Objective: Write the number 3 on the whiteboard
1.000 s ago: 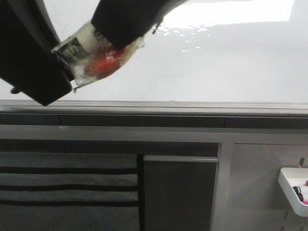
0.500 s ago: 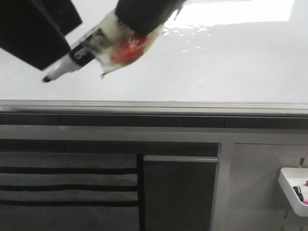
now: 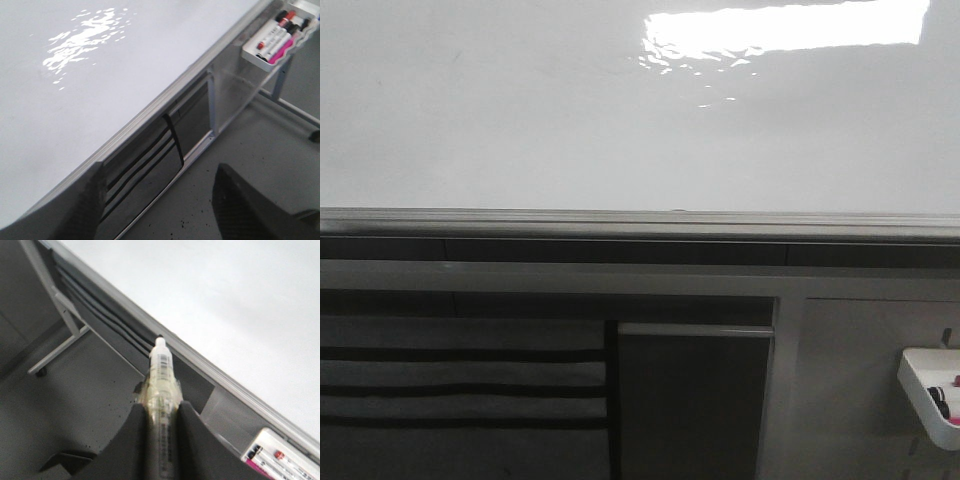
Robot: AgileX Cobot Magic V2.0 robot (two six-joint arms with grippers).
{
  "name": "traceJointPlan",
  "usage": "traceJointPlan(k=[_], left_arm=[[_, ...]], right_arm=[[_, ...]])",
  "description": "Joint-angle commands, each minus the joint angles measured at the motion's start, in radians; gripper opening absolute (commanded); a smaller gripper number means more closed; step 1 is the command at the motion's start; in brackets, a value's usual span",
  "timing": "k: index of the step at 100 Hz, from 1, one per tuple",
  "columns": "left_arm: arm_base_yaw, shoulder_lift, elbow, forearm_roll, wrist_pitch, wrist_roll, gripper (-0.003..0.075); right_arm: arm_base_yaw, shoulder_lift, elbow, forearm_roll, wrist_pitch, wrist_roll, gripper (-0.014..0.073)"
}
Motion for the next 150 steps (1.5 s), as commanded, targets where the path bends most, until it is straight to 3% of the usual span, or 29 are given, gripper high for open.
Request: traceJointPlan(k=[1,17,35,51,83,92,104,116,150], left_arm=[[0.052,-0.053,0.047,-0.020,-0.111,-0.052,0.0428],[0.101,-0.114,0.155,-0.044,-0.207,-0.063,0.0428],[0.104,-0.114,0.172,-0.044,-0.222,-0.063,0.0428],[0.104,-0.114,0.172,-0.044,-0.222,-0.063,0.0428],[0.104,-0.113,0.172,-0.044,-0.224,-0.063,0.0428],[0.104,-0.113,0.172,-0.044,-0.224,-0.063,0.0428],[0.104,-0.113,0.172,-0.044,-0.224,-0.063,0.0428],[0.104,-0.112,0.172,-0.044,-0.224,-0.063,0.0428],[0.104,-0.112,0.172,-0.044,-0.224,-0.063,0.0428]], right_arm=[[-0.066,-0.063,0.051,0.003,-0.105,0.053,-0.0048],[-0.082,-0.121,0.172,0.007,-0.206,0.057,-0.0048],[-0.082,-0.121,0.184,0.013,-0.222,0.057,-0.0048],[-0.082,-0.108,0.182,0.131,-0.284,0.057,-0.0048],[-0.077,0.203,-0.089,0.143,-0.096,0.057,-0.0048],[-0.035,0.289,-0.165,0.145,-0.052,-0.010,-0.0048],[0.041,0.360,-0.188,0.138,-0.166,-0.017,-0.0048],[0.050,0.422,-0.188,0.135,-0.310,-0.017,-0.0048],[0.050,0.558,-0.188,0.130,-0.460,-0.017,-0.0048]])
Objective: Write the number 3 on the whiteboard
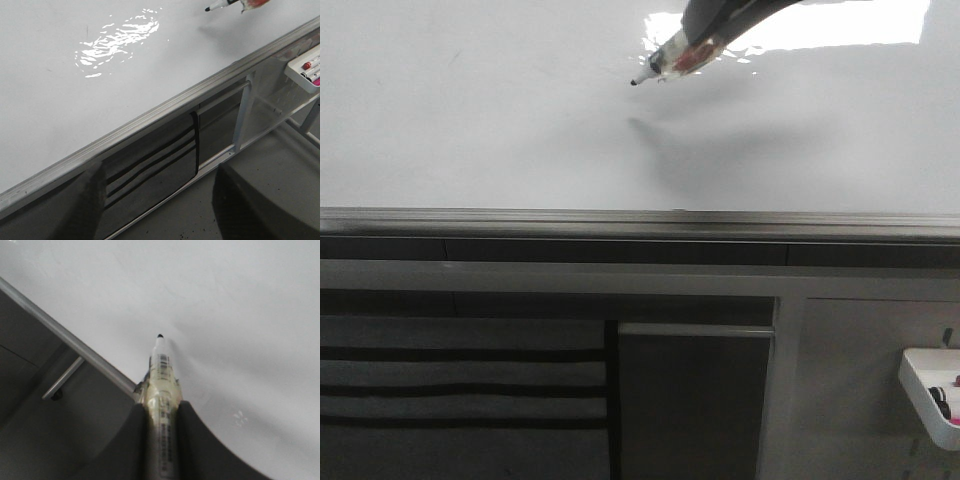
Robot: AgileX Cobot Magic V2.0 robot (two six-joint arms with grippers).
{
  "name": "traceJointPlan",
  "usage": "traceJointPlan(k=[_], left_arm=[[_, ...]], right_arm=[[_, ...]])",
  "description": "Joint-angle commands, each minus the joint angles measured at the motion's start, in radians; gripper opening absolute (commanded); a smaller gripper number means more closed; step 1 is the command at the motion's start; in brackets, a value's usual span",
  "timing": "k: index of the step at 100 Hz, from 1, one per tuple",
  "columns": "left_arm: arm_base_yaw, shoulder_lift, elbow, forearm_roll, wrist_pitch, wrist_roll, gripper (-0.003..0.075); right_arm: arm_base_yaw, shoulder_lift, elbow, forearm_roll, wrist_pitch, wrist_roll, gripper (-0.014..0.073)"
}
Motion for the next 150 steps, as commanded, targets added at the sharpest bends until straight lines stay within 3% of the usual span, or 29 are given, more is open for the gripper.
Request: traceJointPlan(k=[1,29,50,75,103,112,134,150], left_arm=[[0.005,0.002,-0.026,-0.021,-0.070,-0.010,0.0428],[0.005,0.002,-0.026,-0.021,-0.070,-0.010,0.0428],[0.005,0.002,-0.026,-0.021,-0.070,-0.010,0.0428],[0.005,0.002,-0.026,-0.021,-0.070,-0.010,0.0419],[0.005,0.002,-0.026,-0.021,-0.070,-0.010,0.0419],[0.005,0.002,-0.026,-0.021,-0.070,-0.010,0.0419],[0.005,0.002,-0.026,-0.021,-0.070,-0.010,0.0419],[0.005,0.002,-0.026,-0.021,-0.070,-0.010,0.0419]], right_arm=[[0.000,-0.008,-0.037,0.006,-0.116,-0.011,-0.0048],[-0.044,0.024,-0.037,-0.052,-0.116,-0.009,-0.0048],[-0.076,-0.007,-0.020,-0.049,0.065,0.002,-0.0048],[-0.002,0.063,-0.013,-0.047,-0.089,0.002,-0.0048],[-0.081,0.035,-0.014,-0.093,0.137,0.015,-0.0048],[-0.048,0.037,0.006,-0.067,0.105,0.015,-0.0048],[0.083,0.120,-0.025,-0.049,-0.158,0.015,-0.0048],[0.125,0.076,-0.124,-0.040,-0.013,-0.011,-0.0048]])
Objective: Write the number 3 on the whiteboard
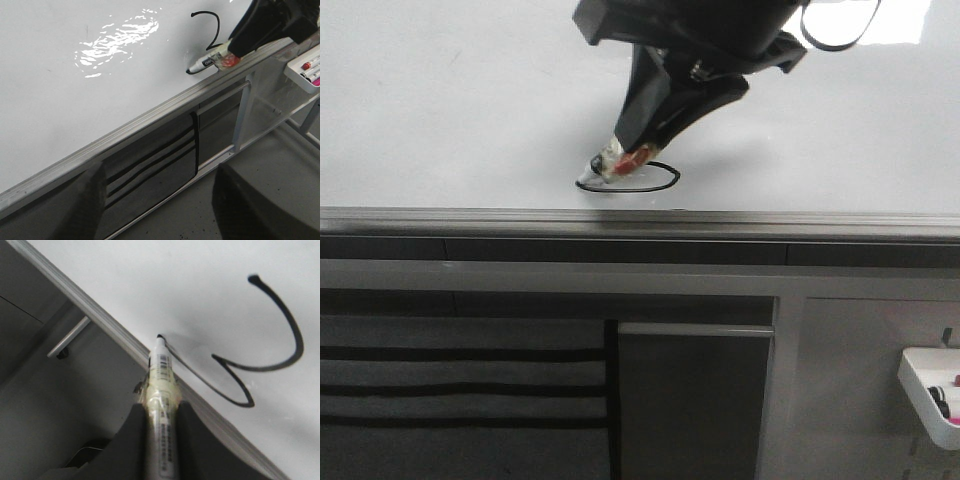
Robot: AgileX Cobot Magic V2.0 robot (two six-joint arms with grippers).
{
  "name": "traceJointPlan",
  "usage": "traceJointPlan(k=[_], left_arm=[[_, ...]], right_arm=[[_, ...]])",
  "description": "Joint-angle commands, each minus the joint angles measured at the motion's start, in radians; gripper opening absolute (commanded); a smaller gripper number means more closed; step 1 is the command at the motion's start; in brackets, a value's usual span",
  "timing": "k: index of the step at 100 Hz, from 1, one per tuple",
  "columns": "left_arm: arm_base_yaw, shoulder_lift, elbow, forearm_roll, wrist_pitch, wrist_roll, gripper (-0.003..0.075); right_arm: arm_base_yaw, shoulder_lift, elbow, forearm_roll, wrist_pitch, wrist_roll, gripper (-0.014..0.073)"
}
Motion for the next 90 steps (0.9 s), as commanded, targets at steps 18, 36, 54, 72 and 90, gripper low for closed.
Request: traceJointPlan(k=[18,36,54,72,90], left_arm=[[0.005,0.002,-0.026,-0.020,-0.070,-0.010,0.0419],[0.005,0.002,-0.026,-0.020,-0.070,-0.010,0.0419],[0.005,0.002,-0.026,-0.020,-0.072,-0.010,0.0419],[0.005,0.002,-0.026,-0.020,-0.078,-0.010,0.0419],[0.005,0.002,-0.026,-0.020,-0.078,-0.010,0.0418]], right_arm=[[0.111,-0.314,0.025,0.001,0.047,-0.177,-0.0048],[0.136,-0.516,0.212,0.001,0.028,-0.258,-0.0048],[0.136,-0.647,0.346,-0.013,-0.038,-0.268,-0.0048],[0.136,-0.676,0.365,-0.108,-0.041,-0.268,-0.0048],[0.136,-0.676,0.365,-0.141,-0.041,-0.269,-0.0048]])
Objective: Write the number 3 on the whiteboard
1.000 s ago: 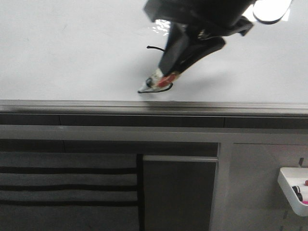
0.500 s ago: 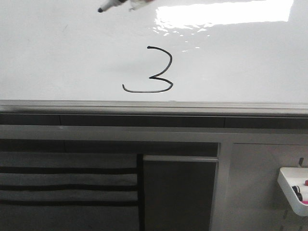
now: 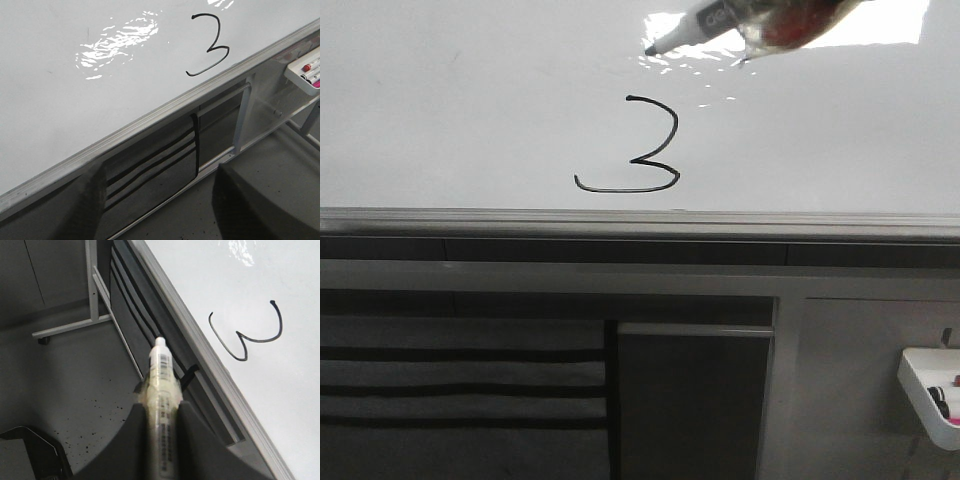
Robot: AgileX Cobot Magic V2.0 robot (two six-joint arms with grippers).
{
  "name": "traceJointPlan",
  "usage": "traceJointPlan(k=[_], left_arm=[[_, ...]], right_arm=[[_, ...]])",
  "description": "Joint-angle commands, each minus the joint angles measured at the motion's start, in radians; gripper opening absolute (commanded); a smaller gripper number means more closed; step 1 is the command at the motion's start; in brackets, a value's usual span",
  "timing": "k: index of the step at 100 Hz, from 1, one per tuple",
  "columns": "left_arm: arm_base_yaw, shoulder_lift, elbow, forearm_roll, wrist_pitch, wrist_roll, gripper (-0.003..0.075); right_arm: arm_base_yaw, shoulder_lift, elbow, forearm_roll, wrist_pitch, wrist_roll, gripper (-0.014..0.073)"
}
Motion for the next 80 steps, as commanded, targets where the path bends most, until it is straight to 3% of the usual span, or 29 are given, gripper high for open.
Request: traceJointPlan(k=[1,18,35,51,80], left_arm=[[0.005,0.002,-0.026,-0.020,-0.072,-0.010,0.0418],[0.005,0.004,-0.026,-0.020,-0.052,-0.008,0.0418],[-0.020,0.048,-0.049,-0.085,-0.034,0.153,0.0418],[-0.134,0.165,-0.108,-0.142,-0.005,0.332,0.0418],[-0.378,0.446,-0.304,-0.124,-0.012,0.467,0.0418]], right_arm=[[0.000,-0.013,-0.026,-0.014,-0.073,-0.012,-0.0048],[0.000,-0.013,-0.026,-0.030,-0.081,-0.012,-0.0048],[0.000,-0.013,-0.026,-0.030,-0.114,-0.037,-0.0048],[0.000,0.000,-0.026,-0.030,-0.137,-0.049,-0.0048],[0.000,0.044,-0.026,-0.030,-0.132,-0.146,-0.0048]])
